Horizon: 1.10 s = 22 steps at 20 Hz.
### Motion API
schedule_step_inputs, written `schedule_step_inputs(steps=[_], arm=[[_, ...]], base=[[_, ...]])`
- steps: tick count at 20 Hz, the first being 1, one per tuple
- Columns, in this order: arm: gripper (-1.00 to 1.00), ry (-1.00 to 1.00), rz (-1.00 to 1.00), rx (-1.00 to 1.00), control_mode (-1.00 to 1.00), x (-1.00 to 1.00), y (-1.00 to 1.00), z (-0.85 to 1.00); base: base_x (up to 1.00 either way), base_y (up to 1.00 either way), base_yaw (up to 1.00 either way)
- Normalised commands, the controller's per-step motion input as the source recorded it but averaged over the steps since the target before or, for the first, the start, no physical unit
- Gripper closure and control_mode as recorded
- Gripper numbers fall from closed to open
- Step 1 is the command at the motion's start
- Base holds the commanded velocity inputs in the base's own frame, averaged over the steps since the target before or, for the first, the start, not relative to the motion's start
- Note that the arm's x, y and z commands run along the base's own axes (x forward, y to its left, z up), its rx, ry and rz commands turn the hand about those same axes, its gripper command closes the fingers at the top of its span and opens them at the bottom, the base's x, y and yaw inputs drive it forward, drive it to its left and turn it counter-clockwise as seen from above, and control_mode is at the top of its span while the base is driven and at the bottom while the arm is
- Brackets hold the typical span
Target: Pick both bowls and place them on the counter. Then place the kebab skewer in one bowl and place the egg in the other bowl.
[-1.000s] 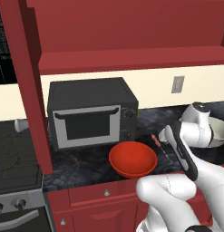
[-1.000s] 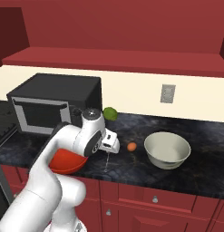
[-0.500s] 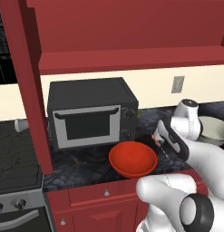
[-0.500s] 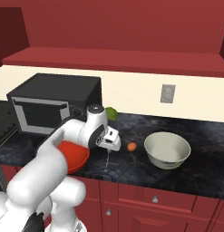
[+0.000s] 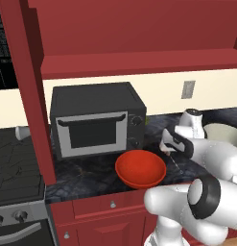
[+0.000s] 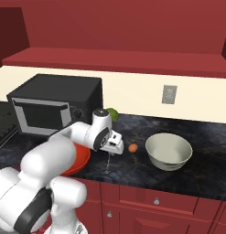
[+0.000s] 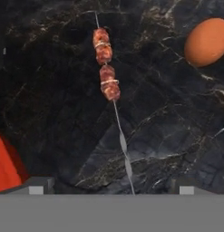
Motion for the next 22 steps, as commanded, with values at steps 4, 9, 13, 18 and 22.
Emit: schedule_step_inputs(steps=[4,9,13,18,22], arm=[[-1.00,0.00,0.03,0.00,-1.00,0.10,-0.05,-0.34],[-1.00,0.00,0.01,0.00,-1.00,0.08,-0.03,-0.29],[-1.00,0.00,0.00,0.00,-1.00,0.12,0.00,-0.21],[-1.00,0.00,0.00,0.00,-1.00,0.15,0.00,-0.18],[-1.00,0.00,0.00,0.00,-1.00,0.08,0.00,-0.17]], base=[[0.00,0.00,0.00],[0.00,0.00,0.00],[0.00,0.00,0.00],[0.00,0.00,0.00],[0.00,0.00,0.00]])
